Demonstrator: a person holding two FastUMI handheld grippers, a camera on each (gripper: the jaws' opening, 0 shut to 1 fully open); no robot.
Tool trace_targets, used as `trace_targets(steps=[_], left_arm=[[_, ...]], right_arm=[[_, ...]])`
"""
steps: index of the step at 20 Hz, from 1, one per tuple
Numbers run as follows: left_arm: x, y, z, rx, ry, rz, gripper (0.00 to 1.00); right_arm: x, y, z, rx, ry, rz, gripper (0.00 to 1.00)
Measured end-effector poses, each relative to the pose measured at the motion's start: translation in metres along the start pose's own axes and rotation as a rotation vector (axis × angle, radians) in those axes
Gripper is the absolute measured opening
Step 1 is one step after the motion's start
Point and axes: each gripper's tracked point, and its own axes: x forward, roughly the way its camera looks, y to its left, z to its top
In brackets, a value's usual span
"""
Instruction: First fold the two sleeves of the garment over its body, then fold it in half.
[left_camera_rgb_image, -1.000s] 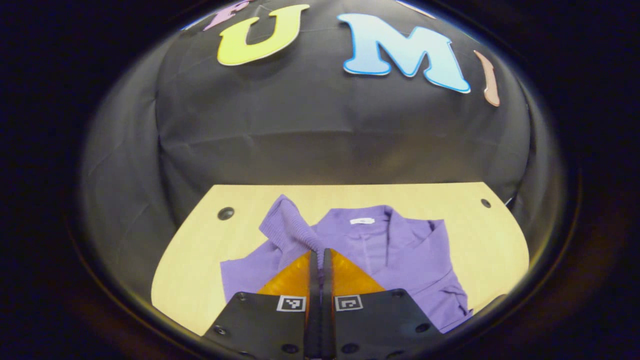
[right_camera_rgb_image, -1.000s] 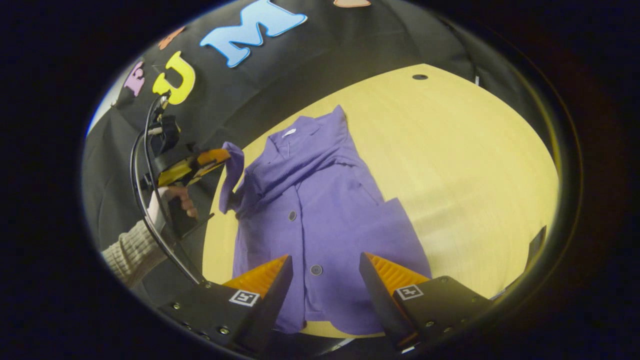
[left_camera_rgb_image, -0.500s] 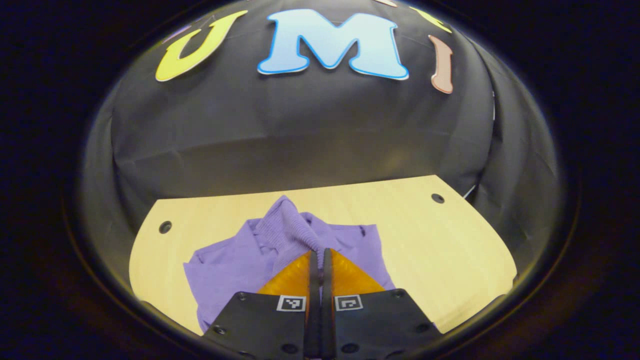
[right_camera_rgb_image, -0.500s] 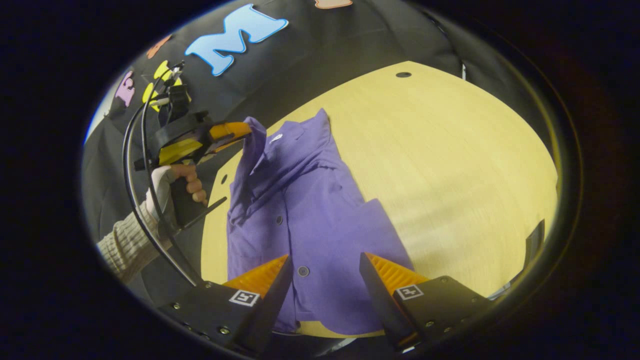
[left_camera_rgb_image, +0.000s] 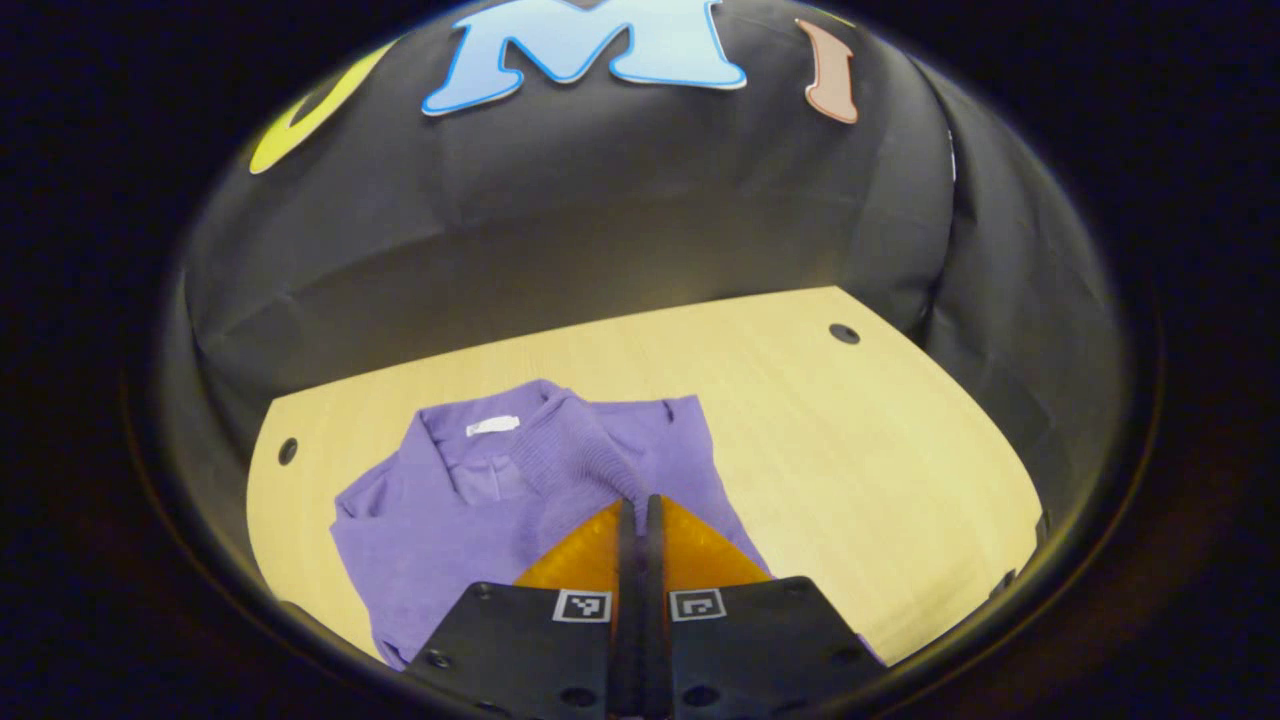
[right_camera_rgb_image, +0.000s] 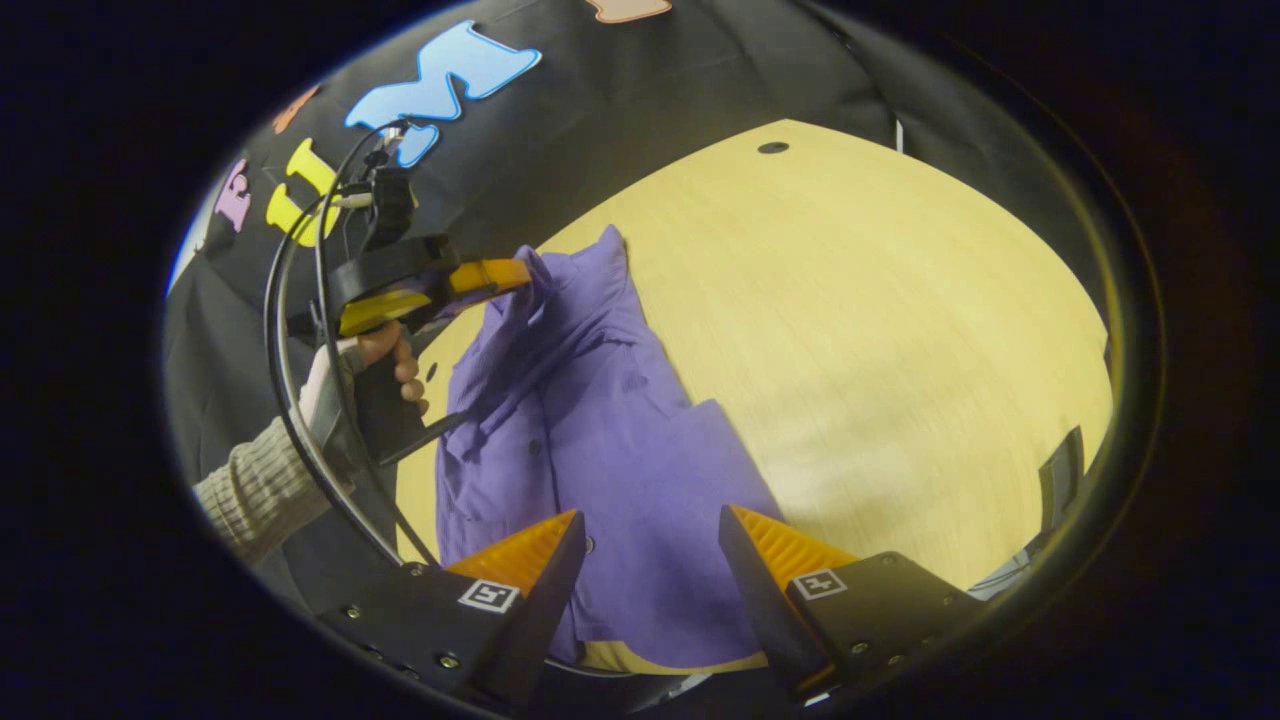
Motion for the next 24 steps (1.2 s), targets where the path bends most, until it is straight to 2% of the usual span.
trace_targets(steps=[2, 5, 6, 8, 10, 14, 20, 22, 24], left_arm=[[0.0, -0.006, -0.007, -0.016, 0.013, -0.035, 0.17], [-0.006, -0.012, -0.006, 0.005, 0.001, -0.054, 0.74], [-0.009, -0.014, -0.005, 0.014, -0.006, -0.061, 0.78], [-0.02, -0.016, -0.001, 0.023, -0.026, -0.07, 0.79], [-0.036, -0.01, 0.0, 0.02, -0.048, -0.078, 0.84], [-0.078, 0.003, -0.023, -0.026, -0.032, -0.107, 0.85], [-0.132, 0.054, -0.102, -0.031, 0.044, -0.021, 0.85], [-0.152, 0.076, -0.129, -0.053, 0.067, 0.027, 0.95], [-0.172, 0.097, -0.157, -0.084, 0.095, 0.073, 0.98]], right_arm=[[0.001, -0.001, 0.0, 0.0, 0.002, -0.002, 0.83], [0.003, -0.001, 0.003, -0.002, 0.005, -0.001, 0.83], [0.005, -0.001, 0.002, -0.006, 0.008, -0.003, 0.83], [0.002, 0.001, -0.001, -0.014, 0.008, -0.006, 0.83], [-0.001, 0.0, -0.002, -0.024, 0.009, -0.015, 0.83], [0.001, -0.007, -0.004, -0.039, 0.023, -0.048, 0.83], [0.004, -0.019, -0.017, -0.077, 0.084, -0.101, 0.83], [0.006, -0.023, -0.023, -0.12, 0.118, -0.124, 0.83], [0.009, -0.024, -0.027, -0.183, 0.151, -0.149, 0.83]])
